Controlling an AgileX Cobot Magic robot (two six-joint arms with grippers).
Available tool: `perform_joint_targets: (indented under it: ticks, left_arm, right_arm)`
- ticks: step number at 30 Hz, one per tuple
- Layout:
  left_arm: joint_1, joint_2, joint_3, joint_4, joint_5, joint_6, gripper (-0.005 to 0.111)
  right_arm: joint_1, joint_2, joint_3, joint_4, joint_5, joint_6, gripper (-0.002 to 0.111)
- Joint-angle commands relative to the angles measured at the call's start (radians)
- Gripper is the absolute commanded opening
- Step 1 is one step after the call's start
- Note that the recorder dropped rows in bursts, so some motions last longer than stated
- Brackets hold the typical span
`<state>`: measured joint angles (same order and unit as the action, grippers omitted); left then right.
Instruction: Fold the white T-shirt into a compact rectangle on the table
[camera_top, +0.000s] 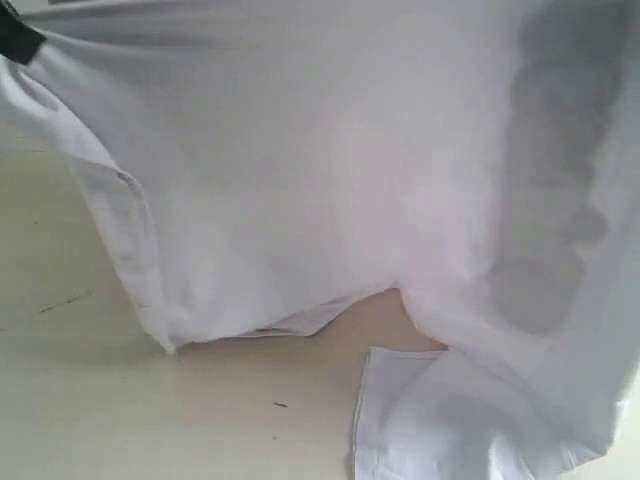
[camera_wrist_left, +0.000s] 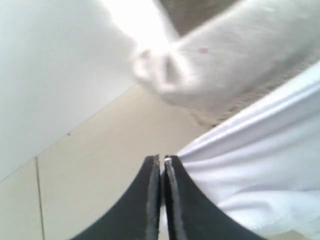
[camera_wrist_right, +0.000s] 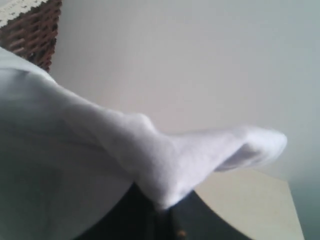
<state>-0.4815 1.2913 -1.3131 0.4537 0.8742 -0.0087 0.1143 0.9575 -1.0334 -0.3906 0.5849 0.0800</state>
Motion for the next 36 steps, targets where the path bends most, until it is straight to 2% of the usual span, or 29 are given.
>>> perform_joint_targets:
  ticks: [1, 3, 6, 7, 10, 14, 17, 20, 22, 24, 27, 30, 33, 36]
  left_arm:
    - [0.101, -0.098, -0.002, 0.066, 0.006, 0.038, 0.0]
    - [0.103, -0.129, -0.002, 0.07, -0.049, 0.061, 0.0]
    - [0.103, -0.156, -0.002, 0.079, -0.133, 0.088, 0.0]
    - [0.103, -0.158, -0.003, 0.087, -0.147, 0.088, 0.0]
    - [0.103, -0.158, -0.016, 0.139, -0.147, 0.079, 0.0]
    - [0.103, -0.164, -0.041, 0.295, -0.154, 0.018, 0.0]
    - [0.103, -0.168, -0.074, 0.392, -0.199, -0.079, 0.0]
    - [0.103, -0.166, -0.085, 0.39, -0.244, -0.087, 0.0]
    - [0.103, -0.166, -0.085, 0.386, -0.213, -0.074, 0.0]
    - [0.103, -0.171, -0.081, 0.381, -0.11, -0.065, 0.0]
    - [0.103, -0.216, -0.052, 0.324, 0.096, 0.024, 0.0]
    - [0.103, -0.31, -0.022, 0.203, 0.155, 0.13, 0.0]
    - [0.094, -0.412, -0.002, -0.086, 0.221, 0.271, 0.0]
    - [0.056, -0.511, 0.081, -0.301, 0.309, 0.405, 0.0]
  right_arm:
    - [-0.009, 0.017, -0.013, 0.011, -0.026, -0.031, 0.0]
    - [-0.009, 0.028, -0.027, 0.119, -0.03, -0.181, 0.0]
    - [-0.009, 0.059, -0.088, 0.29, -0.017, -0.554, 0.0]
    - [-0.009, 0.076, -0.115, 0.314, -0.004, -0.605, 0.0]
    - [-0.009, 0.143, -0.231, 0.273, 0.023, -0.561, 0.0]
    - [-0.009, 0.226, -0.411, 0.111, 0.045, -0.344, 0.0]
    - [0.009, 0.271, -0.521, 0.107, 0.068, -0.35, 0.0]
    - [0.041, 0.301, -0.555, 0.11, 0.103, -0.392, 0.0]
    - [0.049, 0.314, -0.555, 0.107, 0.17, -0.444, 0.0]
    - [0.049, 0.313, -0.555, 0.096, 0.279, -0.446, 0.0]
    - [0.049, 0.289, -0.555, 0.128, 0.484, -0.453, 0.0]
    - [0.049, 0.227, -0.555, 0.294, 0.636, -0.482, 0.0]
    - [0.049, 0.161, -0.503, 0.487, 0.636, -0.525, 0.0]
    - [0.049, 0.072, -0.331, 0.517, 0.636, -0.528, 0.0]
